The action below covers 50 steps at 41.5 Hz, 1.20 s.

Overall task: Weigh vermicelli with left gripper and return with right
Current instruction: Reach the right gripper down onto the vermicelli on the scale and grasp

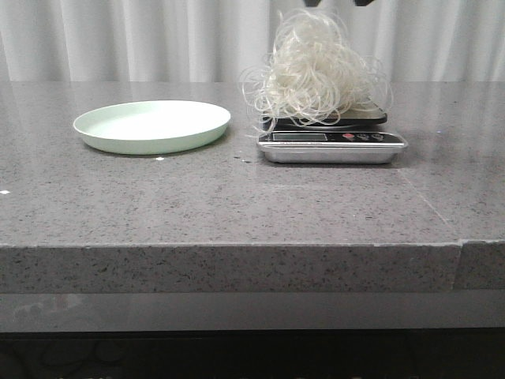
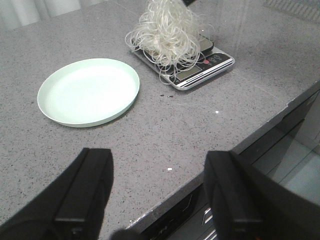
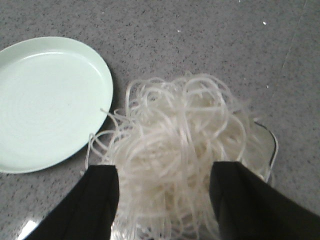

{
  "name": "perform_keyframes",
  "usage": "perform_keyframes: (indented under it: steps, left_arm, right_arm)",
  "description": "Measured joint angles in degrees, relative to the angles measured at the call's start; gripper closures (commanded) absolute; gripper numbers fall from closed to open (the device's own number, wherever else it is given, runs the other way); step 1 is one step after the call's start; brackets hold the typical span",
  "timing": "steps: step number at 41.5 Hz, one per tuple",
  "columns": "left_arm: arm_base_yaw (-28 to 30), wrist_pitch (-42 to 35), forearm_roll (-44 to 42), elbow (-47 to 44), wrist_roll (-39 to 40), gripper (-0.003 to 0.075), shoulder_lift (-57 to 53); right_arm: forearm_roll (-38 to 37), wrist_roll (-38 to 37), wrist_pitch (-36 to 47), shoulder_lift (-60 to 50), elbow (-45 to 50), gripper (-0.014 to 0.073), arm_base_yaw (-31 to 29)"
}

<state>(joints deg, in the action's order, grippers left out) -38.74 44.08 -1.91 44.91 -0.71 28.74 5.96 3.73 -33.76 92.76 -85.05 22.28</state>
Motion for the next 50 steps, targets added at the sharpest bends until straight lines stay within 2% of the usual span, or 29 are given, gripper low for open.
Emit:
perform_keyframes:
  steps: [11,21,23,31,33,50]
  left_arm:
    - [0.0,-0.13,0.0,0.0,0.0,0.0261,0.0]
    - [0.0,-0.13,0.0,0.0,0.0,0.0261,0.0]
    - [0.0,-0.13,0.0,0.0,0.0,0.0261,0.0]
    - [0.0,-0.13,0.0,0.0,0.0,0.0261,0.0]
    - [0.0,-0.13,0.0,0.0,0.0,0.0261,0.0]
    - [0.0,-0.13,0.0,0.0,0.0,0.0261,0.0]
  right_arm:
    - [0.0,0.0,0.0,9.79,-8.44,0.0088,0.0]
    - [-0.62,0.0,-0.81,13.28,-9.16,0.0095,0.0]
    - [-1.14,0.09,-1.27,13.56,-9.38,0.0123,0.0]
    - [-2.7,0.11,-3.06,13.7,-9.37,0.038,0.0]
    - [-2.73,0.11,-3.28,13.7,-9.37,0.0421,0.0]
    - [-2.73,0.11,-5.91,12.58,-11.61,0.0435,1.13]
